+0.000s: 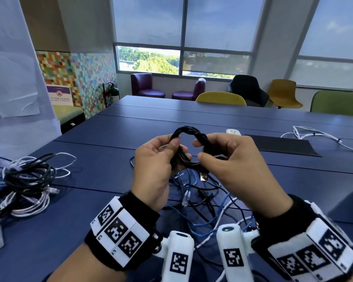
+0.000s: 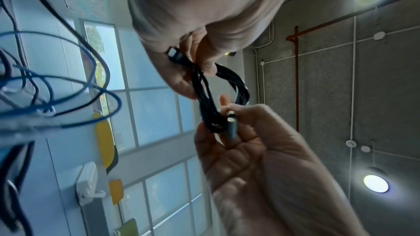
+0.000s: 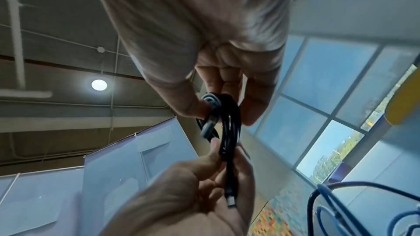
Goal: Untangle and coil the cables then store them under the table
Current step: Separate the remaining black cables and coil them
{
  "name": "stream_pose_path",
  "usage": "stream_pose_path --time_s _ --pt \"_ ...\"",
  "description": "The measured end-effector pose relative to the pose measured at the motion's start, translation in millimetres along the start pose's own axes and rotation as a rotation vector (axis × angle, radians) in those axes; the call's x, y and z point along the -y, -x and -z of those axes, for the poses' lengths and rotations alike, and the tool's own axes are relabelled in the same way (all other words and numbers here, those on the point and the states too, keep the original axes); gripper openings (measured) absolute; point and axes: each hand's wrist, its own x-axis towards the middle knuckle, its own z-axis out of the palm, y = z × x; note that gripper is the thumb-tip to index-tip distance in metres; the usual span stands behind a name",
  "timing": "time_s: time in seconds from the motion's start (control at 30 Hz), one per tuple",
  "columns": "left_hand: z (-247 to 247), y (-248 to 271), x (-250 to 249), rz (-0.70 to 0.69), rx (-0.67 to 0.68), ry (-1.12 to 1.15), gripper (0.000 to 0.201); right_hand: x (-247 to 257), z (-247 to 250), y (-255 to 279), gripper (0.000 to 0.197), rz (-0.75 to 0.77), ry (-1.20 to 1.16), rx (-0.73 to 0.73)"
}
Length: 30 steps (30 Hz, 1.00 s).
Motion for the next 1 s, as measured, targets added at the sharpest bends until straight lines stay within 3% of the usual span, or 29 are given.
stream_pose_path --time_s 0.13,0.27,0.43,0.53,0.77,1.0 --pt "-4.1 4.5 -2.8 0.087 0.029 0.147 0.023 -6.0 -1.7 -0.5 0.016 -0.024 0.069 0.026" --pt "2.6 17.3 -6.2 0.175 0.048 0.194 0.031 -7.4 -9.2 2.8 0.019 -0.072 -0.038 0.043" --pt "35.8 24.4 -32.2 0.072 0.066 -0.15 0.02 0.1 -29.3 -2.7 0.025 -0.193 -0.133 0.05" --pt "63.5 29.5 -54.7 0.008 0.002 -0.274 0.019 16.4 -48.0 -13.7 0.024 -0.198 -0.157 0.092" --pt "145.2 34.7 -105.2 -0.151 -0.253 -0.473 0.018 41.5 -133.4 -33.2 0.008 -0.192 -0.171 0.337" --pt "229.7 37.3 -120.4 -0.16 -0.424 -0.871 0.016 26.9 -237.1 -35.2 0.027 -0.244 -0.114 0.593"
